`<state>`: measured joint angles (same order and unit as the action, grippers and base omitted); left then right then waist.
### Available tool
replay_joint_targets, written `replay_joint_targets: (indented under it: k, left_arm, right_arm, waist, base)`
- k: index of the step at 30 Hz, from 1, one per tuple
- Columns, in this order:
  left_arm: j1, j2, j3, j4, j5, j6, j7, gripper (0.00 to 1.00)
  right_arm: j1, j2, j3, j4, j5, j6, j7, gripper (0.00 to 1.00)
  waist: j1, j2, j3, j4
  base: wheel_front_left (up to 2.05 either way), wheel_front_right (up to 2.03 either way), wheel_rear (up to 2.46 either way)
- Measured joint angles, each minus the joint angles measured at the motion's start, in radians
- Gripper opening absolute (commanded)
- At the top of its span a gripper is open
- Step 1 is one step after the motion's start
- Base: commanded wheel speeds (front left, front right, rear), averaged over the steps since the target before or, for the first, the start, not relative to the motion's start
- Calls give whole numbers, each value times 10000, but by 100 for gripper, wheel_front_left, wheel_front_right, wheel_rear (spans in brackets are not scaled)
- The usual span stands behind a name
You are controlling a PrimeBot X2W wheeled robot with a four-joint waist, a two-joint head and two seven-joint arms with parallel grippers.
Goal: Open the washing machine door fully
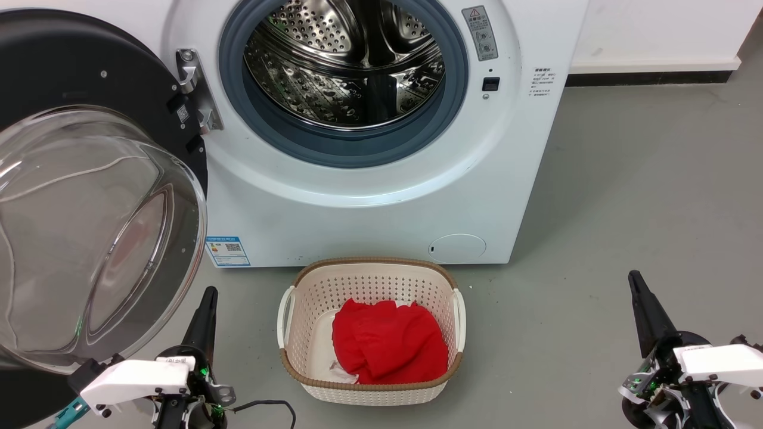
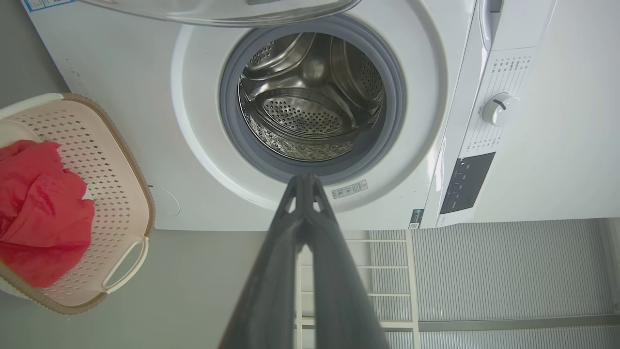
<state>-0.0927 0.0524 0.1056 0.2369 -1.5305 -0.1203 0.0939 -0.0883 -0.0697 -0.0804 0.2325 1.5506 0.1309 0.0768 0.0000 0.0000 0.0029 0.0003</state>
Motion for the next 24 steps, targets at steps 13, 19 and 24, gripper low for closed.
replay_joint_targets:
  k: [13, 19, 24]
  left_arm:
    - [-123, -17, 81, 94, -815, -90, 209, 0]
    - [-123, -17, 81, 94, -813, -90, 209, 0]
    - [-123, -17, 81, 94, -813, -90, 209, 0]
  right_arm:
    - [-117, 13, -86, 109, 811, 0, 178, 0]
    - [-119, 23, -104, 111, 811, 0, 199, 0]
    - [-121, 33, -117, 113, 807, 0, 205, 0]
  waist:
    - [0, 0, 2, -3]
    - [0, 0, 2, -3]
    - [0, 0, 2, -3]
  base:
    - [0, 0, 0]
    - [0, 0, 0]
    - [0, 0, 0]
